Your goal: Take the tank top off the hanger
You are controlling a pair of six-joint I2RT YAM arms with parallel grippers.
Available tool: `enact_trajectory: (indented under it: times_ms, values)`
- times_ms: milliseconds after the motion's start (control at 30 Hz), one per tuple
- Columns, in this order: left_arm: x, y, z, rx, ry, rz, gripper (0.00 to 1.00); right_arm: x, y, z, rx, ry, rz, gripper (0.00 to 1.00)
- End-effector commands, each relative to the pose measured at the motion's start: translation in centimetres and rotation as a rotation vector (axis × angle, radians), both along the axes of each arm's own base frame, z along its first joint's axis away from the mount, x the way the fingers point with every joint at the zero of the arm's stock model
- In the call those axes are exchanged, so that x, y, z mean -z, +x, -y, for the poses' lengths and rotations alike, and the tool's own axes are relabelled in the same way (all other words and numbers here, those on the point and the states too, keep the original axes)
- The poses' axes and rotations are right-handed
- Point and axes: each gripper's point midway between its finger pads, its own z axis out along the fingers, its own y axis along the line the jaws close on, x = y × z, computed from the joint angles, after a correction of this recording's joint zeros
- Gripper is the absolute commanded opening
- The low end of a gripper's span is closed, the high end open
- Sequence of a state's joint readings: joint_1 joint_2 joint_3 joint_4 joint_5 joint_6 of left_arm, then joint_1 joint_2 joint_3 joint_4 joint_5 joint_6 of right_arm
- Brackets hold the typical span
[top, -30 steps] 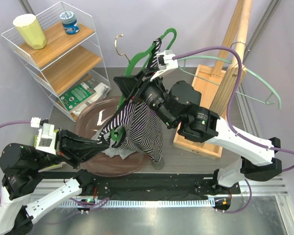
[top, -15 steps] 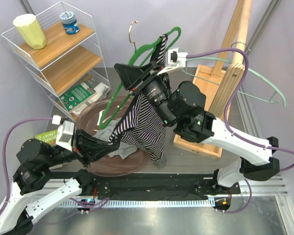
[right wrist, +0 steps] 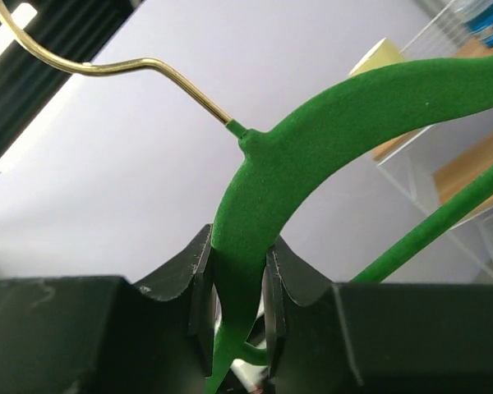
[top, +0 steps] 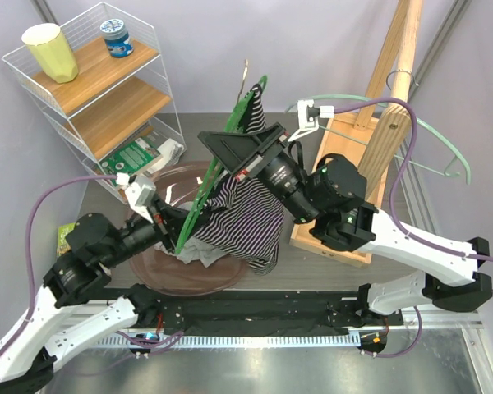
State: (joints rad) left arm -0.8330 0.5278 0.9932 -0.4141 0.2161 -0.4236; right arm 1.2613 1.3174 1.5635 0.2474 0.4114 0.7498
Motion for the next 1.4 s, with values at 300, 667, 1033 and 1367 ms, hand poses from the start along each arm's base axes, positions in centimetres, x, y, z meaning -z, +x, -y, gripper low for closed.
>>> enact_trajectory:
  times_ms: [300, 667, 1033, 1367]
  values:
    - [-4.3, 9.3, 0.9, -0.35, 0.03, 0.036, 0.0, -4.1, -8.2, 4.5, -0.477, 0.291, -0.088, 0.01]
    - [-10.1, 19.6, -1.8, -0.547, 0.122, 0.058, 0.0, -2.7, -10.2, 7.8, -0.609, 0.314, -0.298, 0.01]
    - [-23.2, 20.6, -4.0, -0.543, -0.045, 0.322, 0.0, -3.7, -15.4, 9.4, -0.849, 0.255, -0.189, 0.01]
    - [-27.4, 18.7, -6.5, -0.633, -0.028, 0.474, 0.0, 1.4, -19.3, 10.4, -0.965, 0.025, -0.057, 0.01]
